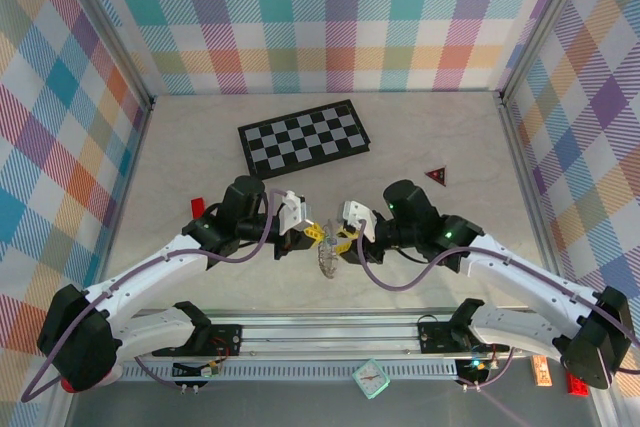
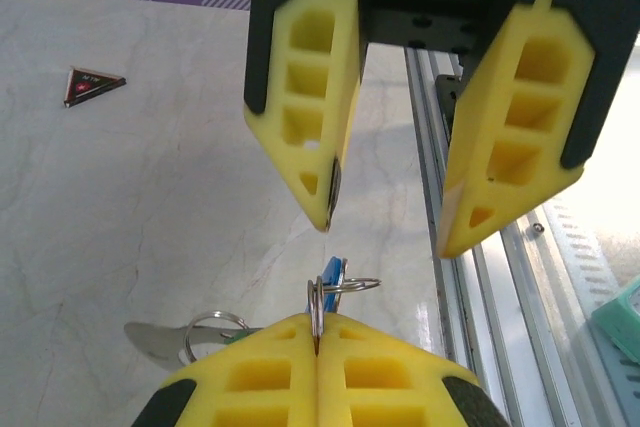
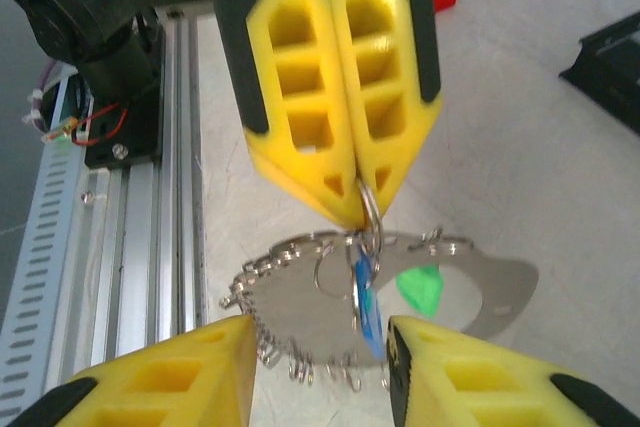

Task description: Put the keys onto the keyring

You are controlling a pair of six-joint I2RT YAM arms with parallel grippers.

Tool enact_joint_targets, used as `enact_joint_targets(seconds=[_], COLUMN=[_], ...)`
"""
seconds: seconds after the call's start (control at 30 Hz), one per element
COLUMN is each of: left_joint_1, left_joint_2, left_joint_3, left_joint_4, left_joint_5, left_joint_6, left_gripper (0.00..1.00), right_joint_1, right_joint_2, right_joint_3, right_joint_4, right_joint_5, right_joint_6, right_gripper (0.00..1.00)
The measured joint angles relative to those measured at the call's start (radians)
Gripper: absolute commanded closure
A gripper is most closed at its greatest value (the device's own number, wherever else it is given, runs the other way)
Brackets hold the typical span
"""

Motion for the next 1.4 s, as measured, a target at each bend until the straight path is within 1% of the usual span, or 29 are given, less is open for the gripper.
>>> enact_joint_targets(seconds=[0.23,0.33,0.43,0.5,0.53,0.57,0.67,0.77,0.97,1.03,1.2,1.4], left_joint_1=[0.0,0.0,0.0,0.0,0.0,0.0,0.0,0.0,0.0,0.0,0.0,0.0], left_joint_2=[0.0,0.0,0.0,0.0,0.0,0.0,0.0,0.0,0.0,0.0,0.0,-0.004], left_joint_3=[-0.003,-0.003,-0.003,-0.003,-0.003,-0.003,-0.006,-0.013,-0.015,-0.016,-0.016,-0.018], left_joint_4=[0.01,0.011,0.011,0.011,0.011,0.011,0.012,0.013,0.013,0.015,0.035,0.04], left_joint_5=[0.002,0.003,0.003,0.003,0.003,0.003,0.003,0.003,0.011,0.013,0.022,0.023], left_joint_6=[-0.01,-0.01,-0.01,-0.01,-0.01,-0.01,-0.01,-0.01,-0.01,-0.01,-0.01,-0.01], left_gripper=[1.0,1.0,1.0,1.0,1.0,1.0,1.0,1.0,1.0,1.0,1.0,1.0], right_joint_1=[0.0,0.0,0.0,0.0,0.0,0.0,0.0,0.0,0.0,0.0,0.0,0.0], right_joint_2=[0.04,0.057,0.074,0.077,0.077,0.077,0.077,0.071,0.045,0.046,0.061,0.067], right_joint_3=[-0.026,-0.026,-0.026,-0.026,-0.026,-0.026,-0.026,-0.026,-0.026,-0.026,-0.025,-0.025], right_joint_4=[0.051,0.073,0.084,0.085,0.085,0.086,0.083,0.078,0.075,0.076,0.089,0.088], right_joint_5=[0.005,0.0,-0.004,-0.003,-0.003,-0.003,0.003,0.026,0.034,0.017,-0.023,-0.034], right_joint_6=[0.024,0.029,0.032,0.034,0.034,0.033,0.031,0.024,0.013,0.013,0.011,0.005], right_gripper=[0.62,0.69,0.8,0.81,0.8,0.77,0.62,0.55,0.55,0.59,0.77,0.93])
